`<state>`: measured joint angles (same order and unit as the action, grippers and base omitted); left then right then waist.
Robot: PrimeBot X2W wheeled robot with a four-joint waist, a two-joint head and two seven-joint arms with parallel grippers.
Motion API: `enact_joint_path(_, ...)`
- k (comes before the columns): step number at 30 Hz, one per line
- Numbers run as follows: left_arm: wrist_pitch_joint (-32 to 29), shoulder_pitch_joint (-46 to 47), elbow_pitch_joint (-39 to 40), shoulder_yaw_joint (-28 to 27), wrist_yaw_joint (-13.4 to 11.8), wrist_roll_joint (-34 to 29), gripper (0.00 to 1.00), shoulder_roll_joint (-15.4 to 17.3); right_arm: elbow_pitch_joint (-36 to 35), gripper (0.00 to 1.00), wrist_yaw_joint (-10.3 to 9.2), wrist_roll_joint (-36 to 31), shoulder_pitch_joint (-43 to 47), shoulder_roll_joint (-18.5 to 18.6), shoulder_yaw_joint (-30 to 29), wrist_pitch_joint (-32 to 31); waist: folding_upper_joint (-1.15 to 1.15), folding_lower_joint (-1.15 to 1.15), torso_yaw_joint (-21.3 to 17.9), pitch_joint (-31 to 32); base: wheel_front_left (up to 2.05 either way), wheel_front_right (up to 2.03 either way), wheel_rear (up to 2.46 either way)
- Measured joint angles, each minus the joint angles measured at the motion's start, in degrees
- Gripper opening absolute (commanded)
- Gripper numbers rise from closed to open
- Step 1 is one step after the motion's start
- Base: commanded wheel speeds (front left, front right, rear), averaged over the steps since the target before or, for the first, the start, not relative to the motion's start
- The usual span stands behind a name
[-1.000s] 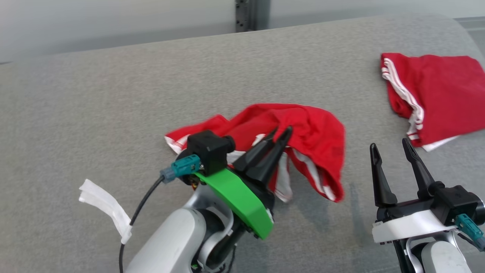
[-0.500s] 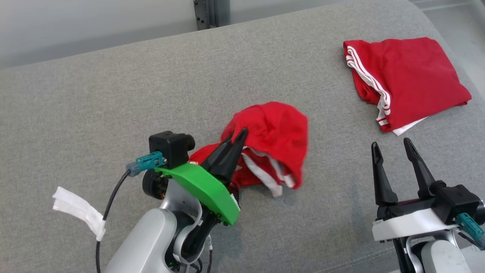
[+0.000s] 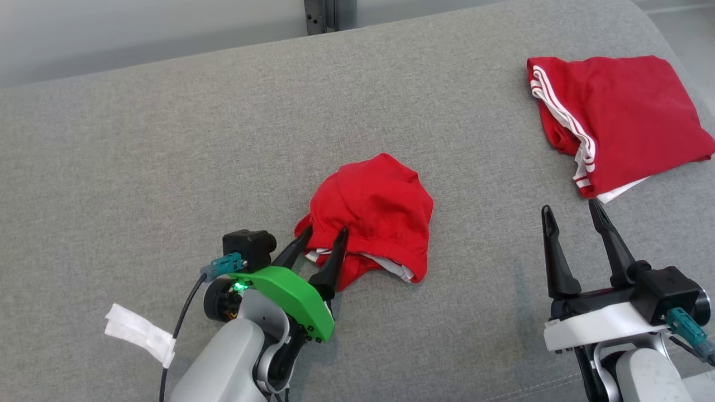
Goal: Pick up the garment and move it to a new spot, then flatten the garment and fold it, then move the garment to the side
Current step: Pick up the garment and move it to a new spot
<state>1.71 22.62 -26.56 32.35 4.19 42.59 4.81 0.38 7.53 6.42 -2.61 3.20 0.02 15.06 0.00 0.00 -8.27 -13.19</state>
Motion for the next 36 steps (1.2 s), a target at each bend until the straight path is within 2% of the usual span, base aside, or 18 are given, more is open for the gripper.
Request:
enact_joint_path(3, 4.22, -0.24, 0.29, -0.16, 0.04, -1.26, 1.00, 0.52, 0.20, 1.00, 0.00, -0.10, 0.37, 0.08, -0.53, 0.00, 0.00, 0.00, 0.32, 0.87, 0.00, 0.00, 0.00)
enact_joint_path(8, 11.10, -4.46, 4.95, -0.82, -2.02, -5.30, 1.00, 3.47, 0.20, 1.00, 0.00, -0.60, 1.98, 0.57, -2.13, 0.00, 0.00, 0.00, 1.09, 3.06, 0.00, 0.00, 0.00)
enact_joint_path(15, 13.10, -15.23, 13.78, -5.44, -7.49, -11.40, 1.00, 7.70, 0.22, 1.00, 0.00, -1.91, 5.17, 1.37, -4.99, 0.00, 0.00, 0.00, 3.16, 6.98, 0.00, 0.00, 0.00)
enact_joint_path(19, 13.33, -21.84, 18.48, -11.45, -8.59, -14.73, 1.00, 7.92, 1.02, 1.00, 0.00, -2.63, 7.33, 1.64, -5.59, 0.00, 0.00, 0.00, 4.89, 9.32, 0.00, 0.00, 0.00)
enact_joint_path(22, 13.34, -25.74, 19.83, -15.69, -7.37, -17.55, 1.00, 7.76, 1.72, 1.00, 0.00, -2.77, 8.49, 1.66, -6.11, 0.00, 0.00, 0.00, 6.54, 10.62, 0.00, 0.00, 0.00)
enact_joint_path(28, 13.34, -29.66, 17.89, -24.58, -1.72, -20.93, 1.00, 5.82, 3.38, 1.00, 0.00, -2.78, 9.50, 1.48, -5.91, 0.00, 0.00, 0.00, 9.60, 12.81, 0.00, 0.00, 0.00)
enact_joint_path(32, 13.40, -30.81, 16.59, -30.71, 0.24, -23.04, 1.00, 3.28, 4.30, 1.00, 0.00, -2.74, 10.23, 1.05, -6.21, 0.00, 0.00, 0.00, 10.58, 14.12, 0.00, 0.00, 0.00)
enact_joint_path(36, 13.43, -31.09, 16.34, -33.28, 1.90, -25.35, 1.00, 1.27, 4.85, 1.00, 0.00, -2.74, 10.72, 0.66, -6.39, 0.00, 0.00, 0.00, 10.74, 14.79, 0.00, 0.00, 0.00)
